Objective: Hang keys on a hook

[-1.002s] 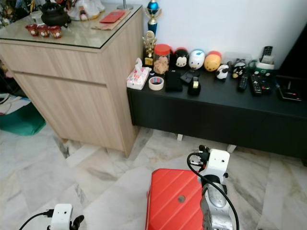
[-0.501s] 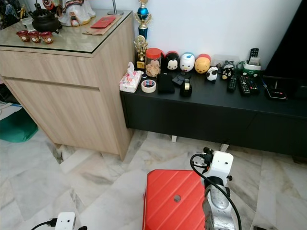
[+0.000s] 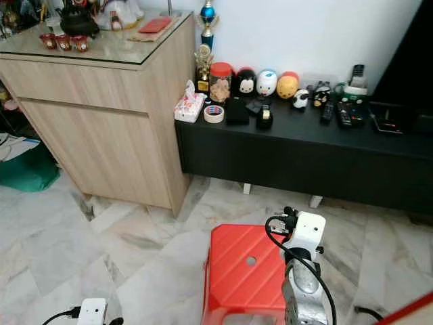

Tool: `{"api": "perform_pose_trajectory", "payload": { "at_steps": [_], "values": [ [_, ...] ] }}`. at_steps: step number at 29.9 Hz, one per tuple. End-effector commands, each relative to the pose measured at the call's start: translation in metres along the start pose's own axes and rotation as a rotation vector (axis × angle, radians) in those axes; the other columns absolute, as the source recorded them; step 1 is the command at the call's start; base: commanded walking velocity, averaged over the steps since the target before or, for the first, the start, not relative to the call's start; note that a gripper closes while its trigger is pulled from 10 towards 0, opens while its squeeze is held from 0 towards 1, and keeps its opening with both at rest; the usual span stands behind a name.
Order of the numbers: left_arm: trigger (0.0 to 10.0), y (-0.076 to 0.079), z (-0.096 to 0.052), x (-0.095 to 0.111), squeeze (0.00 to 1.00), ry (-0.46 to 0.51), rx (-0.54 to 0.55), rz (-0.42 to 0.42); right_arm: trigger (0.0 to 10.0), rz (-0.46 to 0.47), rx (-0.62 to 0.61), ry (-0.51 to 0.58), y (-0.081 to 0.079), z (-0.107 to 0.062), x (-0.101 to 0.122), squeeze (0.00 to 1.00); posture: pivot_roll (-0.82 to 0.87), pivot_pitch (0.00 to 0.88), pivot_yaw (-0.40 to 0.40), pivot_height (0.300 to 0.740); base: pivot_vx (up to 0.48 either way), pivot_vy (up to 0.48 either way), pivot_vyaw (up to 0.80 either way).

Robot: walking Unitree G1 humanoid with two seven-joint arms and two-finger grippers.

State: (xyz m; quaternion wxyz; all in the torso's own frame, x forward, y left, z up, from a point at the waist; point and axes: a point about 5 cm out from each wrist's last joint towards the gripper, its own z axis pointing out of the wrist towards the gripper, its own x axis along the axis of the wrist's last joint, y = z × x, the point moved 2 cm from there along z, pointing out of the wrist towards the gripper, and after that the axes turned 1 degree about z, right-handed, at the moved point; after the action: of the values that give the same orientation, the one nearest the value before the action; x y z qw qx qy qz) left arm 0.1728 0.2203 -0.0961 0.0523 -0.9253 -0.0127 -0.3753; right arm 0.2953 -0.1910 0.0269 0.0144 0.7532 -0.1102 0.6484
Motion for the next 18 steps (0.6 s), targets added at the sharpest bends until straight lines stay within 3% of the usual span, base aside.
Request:
{"api": "perform_pose_trajectory", "payload": {
  "at_steps": [1, 18],
  "values": [
    [10.0, -0.004, -0.002, -0.005, 0.0, -0.026, 0.008, -0.012, 10.0, 0.011, -0.007, 0.005, -0.001, 0.001, 0.001, 0.0, 0.02, 0.0, -0.007, 0.74, -0.326, 0.0, 0.0],
    [10.0, -0.018, -0.006, -0.018, 0.0, -0.091, 0.024, -0.014, 10.0, 0.02, -0.027, -0.012, -0.001, -0.001, -0.004, 0.0, 0.03, 0.0, 0.004, 0.74, -0.329, 0.0, 0.0]
  ]
}}
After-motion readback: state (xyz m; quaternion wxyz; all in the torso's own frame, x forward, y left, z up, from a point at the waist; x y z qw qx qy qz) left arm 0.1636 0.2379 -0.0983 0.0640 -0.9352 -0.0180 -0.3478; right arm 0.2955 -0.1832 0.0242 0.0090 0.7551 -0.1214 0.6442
